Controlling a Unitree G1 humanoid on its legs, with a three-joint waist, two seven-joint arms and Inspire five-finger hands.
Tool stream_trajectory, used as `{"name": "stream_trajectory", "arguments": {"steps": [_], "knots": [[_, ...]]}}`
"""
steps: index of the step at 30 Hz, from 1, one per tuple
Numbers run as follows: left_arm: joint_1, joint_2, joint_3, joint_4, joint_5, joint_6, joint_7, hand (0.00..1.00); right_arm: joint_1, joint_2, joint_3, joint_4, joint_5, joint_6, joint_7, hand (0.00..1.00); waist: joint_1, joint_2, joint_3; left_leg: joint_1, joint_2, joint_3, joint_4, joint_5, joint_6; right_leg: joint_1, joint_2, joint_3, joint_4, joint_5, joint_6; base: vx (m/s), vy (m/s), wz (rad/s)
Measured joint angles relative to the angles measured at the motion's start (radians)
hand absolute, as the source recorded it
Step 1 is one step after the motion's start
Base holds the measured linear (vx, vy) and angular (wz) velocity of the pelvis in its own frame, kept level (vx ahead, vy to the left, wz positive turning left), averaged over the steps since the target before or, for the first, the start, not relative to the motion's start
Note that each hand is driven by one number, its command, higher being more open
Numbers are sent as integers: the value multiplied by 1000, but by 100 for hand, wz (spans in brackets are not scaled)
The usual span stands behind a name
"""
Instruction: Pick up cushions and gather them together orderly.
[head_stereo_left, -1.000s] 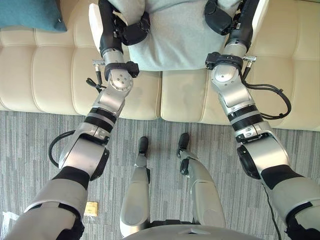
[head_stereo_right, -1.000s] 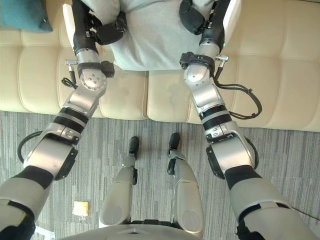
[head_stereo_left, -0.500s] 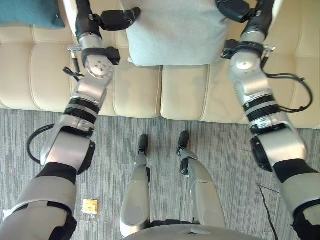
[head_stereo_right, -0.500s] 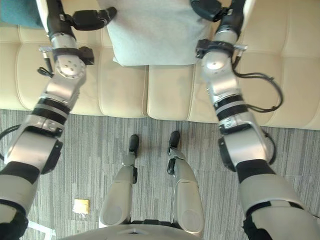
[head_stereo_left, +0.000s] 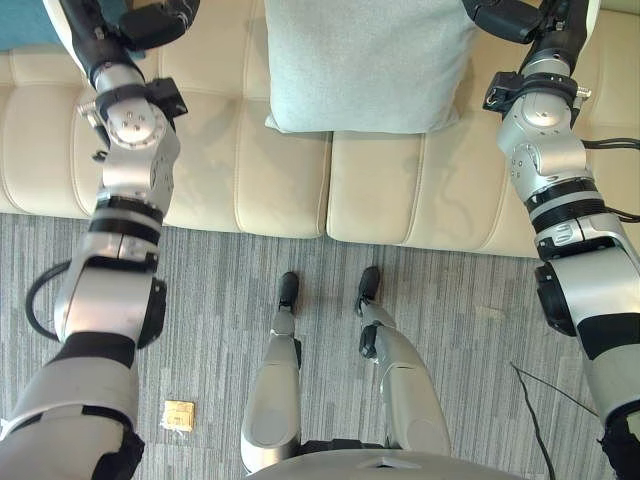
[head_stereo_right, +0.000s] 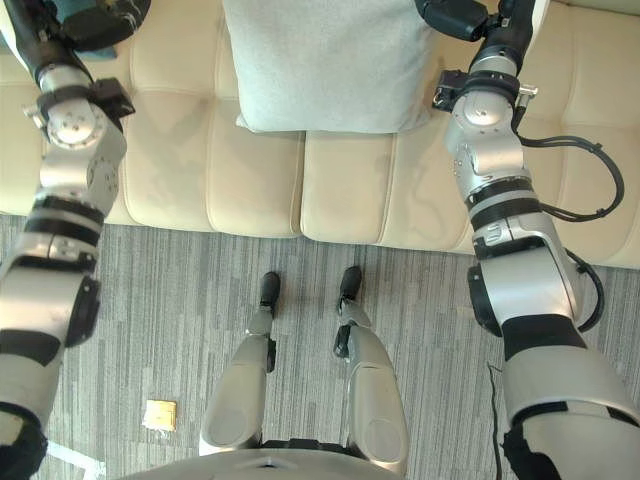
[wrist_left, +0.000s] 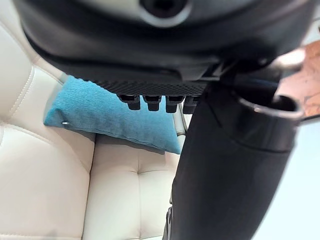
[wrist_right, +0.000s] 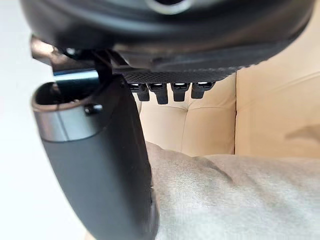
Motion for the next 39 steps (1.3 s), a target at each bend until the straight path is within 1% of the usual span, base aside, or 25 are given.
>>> {"name": "stream_trajectory", "arguments": {"steps": [2, 4, 5, 6, 8, 9, 10, 11, 13, 15, 17, 18, 20, 21, 22, 23, 25, 28, 30, 33, 39], "knots": [[129, -25, 44, -98, 9, -13, 1, 100, 114, 1, -58, -123, -20, -5, -1, 100, 0, 0, 0, 13, -1, -3, -3, -1, 1, 18, 0, -2, -12, 0, 1, 45, -26, 5], [273, -77, 93, -177, 38, -17, 1, 100, 262, 11, -140, -238, -86, -20, -1, 100, 4, 0, 0, 22, -1, -10, -11, -2, 3, 33, 2, -6, -26, 3, 5, 47, -25, 7], [337, -110, 110, -189, 53, -17, -3, 100, 329, 33, -183, -265, -118, -21, 0, 100, 5, 0, 0, 32, -1, -13, -14, -3, 4, 48, 3, -7, -35, 5, 8, 36, -15, 7], [370, -129, 116, -190, 58, -15, -5, 100, 362, 49, -204, -272, -122, -21, -1, 100, 6, 0, 0, 40, -1, -14, -15, -4, 5, 56, 3, -7, -38, 5, 8, 46, -14, 3], [506, -196, 121, -231, 63, -7, -17, 100, 493, 123, -282, -334, -147, -21, -1, 100, 8, 0, 0, 59, -2, -12, -15, -12, 13, 79, 3, -5, -47, 6, 10, 43, -10, -2], [557, -222, 121, -258, 72, -1, -30, 100, 541, 149, -300, -362, -160, -21, 5, 100, 9, 0, 0, 62, -3, -10, -14, -14, 13, 83, 3, -2, -52, 7, 12, 32, -8, -5], [599, -247, 122, -278, 89, -1, -44, 100, 583, 172, -312, -384, -172, -21, 15, 100, 10, 0, 0, 65, -3, -8, -14, -16, 13, 88, 4, 1, -59, 9, 14, 35, -9, -9], [669, -296, 120, -309, 114, 1, -76, 100, 659, 211, -314, -419, -198, -21, 32, 100, 11, 1, 0, 71, -3, -2, -11, -22, 16, 97, 6, 7, -68, 8, 21, 45, -3, -11], [758, -373, 108, -331, 138, 8, -130, 100, 777, 289, -313, -469, -228, -24, 70, 100, 11, 2, -2, 84, -3, 7, -5, -32, 20, 113, 8, 17, -78, 10, 24, 45, 2, -13], [798, -418, 101, -331, 138, 16, -170, 100, 851, 342, -308, -489, -237, -29, 95, 100, 11, 2, -4, 94, -2, 11, 1, -40, 21, 125, 10, 21, -83, 10, 24, 35, 11, -10], [861, -486, 99, -331, 140, 22, -220, 100, 973, 417, -306, -511, -265, -29, 141, 100, 20, 3, -21, 103, 1, 31, 12, -59, 26, 133, 13, 34, -85, 9, 26, 54, 23, -18], [885, -505, 99, -331, 140, 30, -239, 100, 1015, 435, -304, -510, -280, -29, 159, 100, 21, 5, -24, 109, 1, 36, 24, -65, 25, 144, 14, 37, -85, 7, 28, 61, 35, -17], [941, -542, 100, -317, 155, 47, -279, 100, 1131, 472, -298, -502, -313, -29, 203, 100, 23, 11, -59, 130, 3, 44, 48, -93, 29, 172, 16, 43, -85, -3, 33, 75, 42, -13], [953, -547, 102, -301, 173, 50, -290, 100, 1160, 480, -298, -489, -317, -29, 218, 100, 23, 12, -74, 139, 4, 48, 54, -101, 30, 182, 18, 45, -86, -6, 34, 108, 44, -15], [968, -549, 104, -240, 196, 59, -308, 100, 1197, 485, -284, -436, -323, -28, 237, 100, 22, 12, -119, 155, 7, 55, 64, -116, 24, 202, 21, 49, -90, -13, 40, 78, 28, -13], [971, -549, 105, -210, 213, 63, -314, 100, 1211, 487, -280, -409, -337, -28, 244, 100, 22, 11, -138, 164, 8, 58, 66, -120, 24, 212, 22, 51, -95, -14, 41, 131, 42, -13], [972, -556, 118, -91, 259, 75, -330, 100, 1248, 500, -272, -300, -367, -26, 266, 100, 20, 12, -201, 203, 11, 63, 67, -139, 26, 260, 26, 53, -114, -19, 46, 120, 46, -7], [978, -557, 134, 28, 330, 86, -347, 100, 1272, 520, -272, -193, -394, -14, 286, 100, 15, 6, -260, 232, 11, 69, 67, -153, 29, 301, 26, 55, -138, -19, 48, 56, 41, -5], [990, -563, 164, 108, 377, 97, -357, 100, 1286, 539, -274, -127, -395, 4, 295, 100, 13, 2, -297, 260, 12, 80, 59, -159, 30, 328, 22, 61, -149, -19, 50, 52, 56, -10], [1011, -575, 198, 189, 415, 105, -367, 100, 1307, 552, -279, -73, -413, 11, 298, 100, 10, 2, -326, 294, 12, 90, 53, -171, 29, 364, 23, 67, -166, -20, 54, 37, 45, -8], [1034, -583, 238, 271, 454, 108, -375, 100, 1305, 569, -327, 39, -413, 15, 304, 100, 10, 3, -370, 349, 15, 119, 47, -187, 32, 408, 25, 88, -175, -25, 62, 34, 49, -13]]}}
